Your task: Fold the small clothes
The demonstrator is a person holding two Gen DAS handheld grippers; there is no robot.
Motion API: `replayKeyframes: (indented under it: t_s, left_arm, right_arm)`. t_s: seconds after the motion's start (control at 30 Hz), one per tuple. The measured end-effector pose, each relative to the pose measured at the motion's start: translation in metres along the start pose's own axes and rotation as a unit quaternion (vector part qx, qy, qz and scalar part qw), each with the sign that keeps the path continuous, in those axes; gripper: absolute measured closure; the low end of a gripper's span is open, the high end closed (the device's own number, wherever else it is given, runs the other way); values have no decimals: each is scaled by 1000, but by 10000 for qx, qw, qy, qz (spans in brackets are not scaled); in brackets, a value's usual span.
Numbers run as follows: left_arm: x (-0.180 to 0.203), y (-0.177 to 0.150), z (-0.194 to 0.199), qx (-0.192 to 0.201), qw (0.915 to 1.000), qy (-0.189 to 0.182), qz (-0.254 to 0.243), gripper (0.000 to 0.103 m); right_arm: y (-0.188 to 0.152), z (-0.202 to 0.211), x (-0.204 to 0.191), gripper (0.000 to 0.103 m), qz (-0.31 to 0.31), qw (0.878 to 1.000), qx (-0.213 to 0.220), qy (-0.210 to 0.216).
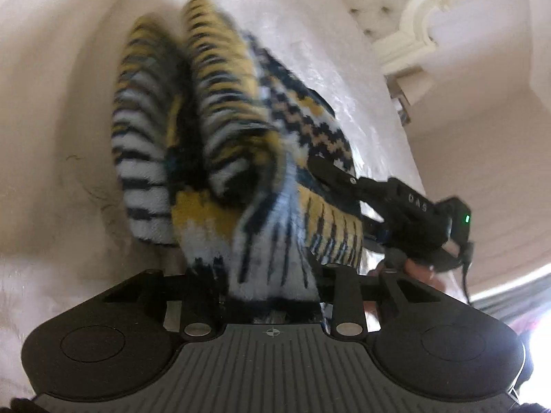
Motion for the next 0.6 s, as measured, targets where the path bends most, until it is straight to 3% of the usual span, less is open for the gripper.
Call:
replayKeyframes:
  t_s: [0.17,0.33,0.6]
  left_arm:
    - [23,-45,11,-332,9993,-152,-106,72]
    - [30,-114,22,-667,9974,-264,-114,72]
    - [8,-226,39,-909,9955,190,-170,68]
  right_arm:
    - [-9,24,-23,55,150,9995,-229,-145]
    - [-49,72,-42,55,76,9973,-644,-341]
    - [-139,141,-66,52,101,9920,-1104,-605]
Point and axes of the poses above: each gripper's, at about its wrist camera, not at the fingertips, and z roughly against the way its jaws point, x to its right, y to its top, the point moved 6 cm from there along -z, roughly the way its jaws point, and after that the axes turned 13 degrees about z, right-handed, at the moved point
